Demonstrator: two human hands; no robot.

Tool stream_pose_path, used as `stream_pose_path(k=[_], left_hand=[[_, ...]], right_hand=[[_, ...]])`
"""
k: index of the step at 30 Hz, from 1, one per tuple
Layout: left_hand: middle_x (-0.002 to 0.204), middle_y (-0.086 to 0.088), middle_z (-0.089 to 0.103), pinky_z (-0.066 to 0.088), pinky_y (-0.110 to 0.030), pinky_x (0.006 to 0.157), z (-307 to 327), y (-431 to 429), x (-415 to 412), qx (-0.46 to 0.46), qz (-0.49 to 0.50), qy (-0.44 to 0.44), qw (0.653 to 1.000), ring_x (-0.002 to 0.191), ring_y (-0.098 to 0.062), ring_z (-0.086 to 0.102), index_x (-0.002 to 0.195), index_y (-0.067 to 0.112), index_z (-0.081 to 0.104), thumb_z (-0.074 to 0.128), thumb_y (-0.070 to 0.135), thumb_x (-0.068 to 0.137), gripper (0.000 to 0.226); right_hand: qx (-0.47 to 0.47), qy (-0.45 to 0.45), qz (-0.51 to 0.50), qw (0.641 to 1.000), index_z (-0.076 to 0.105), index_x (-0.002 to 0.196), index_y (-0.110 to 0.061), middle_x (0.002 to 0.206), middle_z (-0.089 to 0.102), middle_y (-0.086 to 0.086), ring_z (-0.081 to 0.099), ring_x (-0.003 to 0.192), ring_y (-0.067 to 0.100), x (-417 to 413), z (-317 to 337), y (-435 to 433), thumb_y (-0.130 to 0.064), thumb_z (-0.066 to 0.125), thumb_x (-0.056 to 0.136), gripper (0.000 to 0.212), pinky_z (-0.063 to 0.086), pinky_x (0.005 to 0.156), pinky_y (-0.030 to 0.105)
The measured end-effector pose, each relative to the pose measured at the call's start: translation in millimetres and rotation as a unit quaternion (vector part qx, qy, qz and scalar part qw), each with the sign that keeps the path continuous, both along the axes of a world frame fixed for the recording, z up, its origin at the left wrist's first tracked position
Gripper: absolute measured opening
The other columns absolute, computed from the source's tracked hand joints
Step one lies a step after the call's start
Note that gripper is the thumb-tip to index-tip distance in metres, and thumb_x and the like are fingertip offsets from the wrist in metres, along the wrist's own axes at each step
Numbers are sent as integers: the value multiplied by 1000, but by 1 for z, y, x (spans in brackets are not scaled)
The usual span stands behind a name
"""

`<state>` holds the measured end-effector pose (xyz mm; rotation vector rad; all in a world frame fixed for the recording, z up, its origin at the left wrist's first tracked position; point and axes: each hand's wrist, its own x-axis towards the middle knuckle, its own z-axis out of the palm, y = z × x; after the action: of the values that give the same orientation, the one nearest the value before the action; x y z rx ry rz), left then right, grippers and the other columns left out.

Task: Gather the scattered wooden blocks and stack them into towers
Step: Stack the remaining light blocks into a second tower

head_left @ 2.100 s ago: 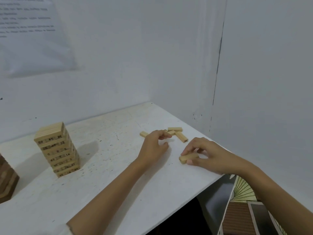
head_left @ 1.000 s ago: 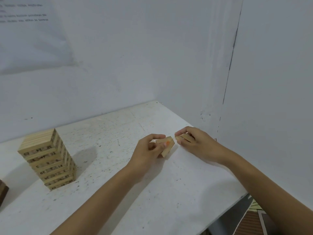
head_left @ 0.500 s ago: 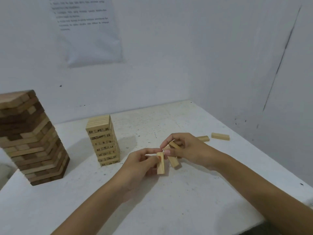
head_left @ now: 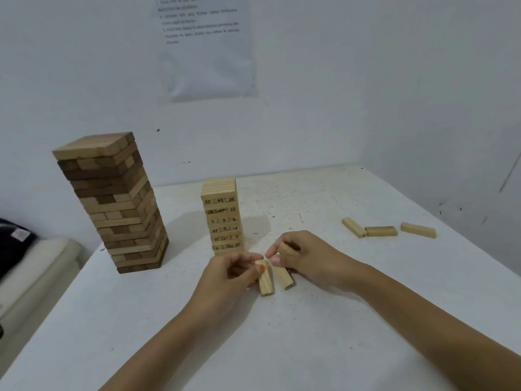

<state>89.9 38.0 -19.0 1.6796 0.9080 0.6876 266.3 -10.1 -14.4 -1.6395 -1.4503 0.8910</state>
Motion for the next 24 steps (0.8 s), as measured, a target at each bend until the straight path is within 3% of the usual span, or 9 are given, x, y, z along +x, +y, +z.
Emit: stream_pose_path(k=[3,5,10,14,17,21,24], left_hand=[[84,-7,65,44,-7,58,-4,-5,2,34,21,-2,999,62,5,56,96,14,70,65,12,88,9],[81,-5,59,42,-6,54,-7,-8,3,39,31,-13,999,56,7,52,99,10,68,63,7,89,11],[90,9,61,39,-1,64,-4,-1,-2,111,15,54,992,70,14,52,102,23,66,51,8,96,22],[105,4,62,42,-2,69,-3,3,-7,92,-18,82,992,89,1,57,101,30,67,59,11,91,22],[108,8,54,44,-6,71,-2,0,-9,94,-42,109,989,81,-6,54,107,36,64,73,25,82,28],[109,16,51,41,-10,76,-4,-4,-9,133,-60,116,983,93,-4,50,113,38,60,80,33,73,45],[110,16,52,41,-9,81,-8,-5,-6,187,-89,106,973,103,-2,50,120,30,60,82,34,71,54]], right_hand=[[20,-44,-20,999,66,94,-22,91,60,-7,56,80,2,-3,-5,-4,-22,64,92,3,43,68,9],[26,-56,-46,997,63,93,-22,94,57,-5,55,81,6,-4,-4,-8,-26,61,93,4,44,69,15],[-55,61,-100,992,69,86,-26,83,55,-5,50,72,5,5,0,-8,-18,37,94,33,35,66,20],[-36,42,-49,997,72,93,-23,68,47,-2,43,59,8,15,1,-16,-12,54,93,21,35,62,22],[-4,31,-52,998,75,91,-23,70,53,-3,46,55,1,20,2,-19,-17,67,89,10,40,56,14],[-15,87,-42,995,75,95,-14,79,67,6,60,65,11,19,-3,-15,-14,70,88,9,55,77,28],[-39,44,0,998,71,104,-15,80,67,4,65,71,5,21,6,-19,-15,71,86,18,56,78,19]])
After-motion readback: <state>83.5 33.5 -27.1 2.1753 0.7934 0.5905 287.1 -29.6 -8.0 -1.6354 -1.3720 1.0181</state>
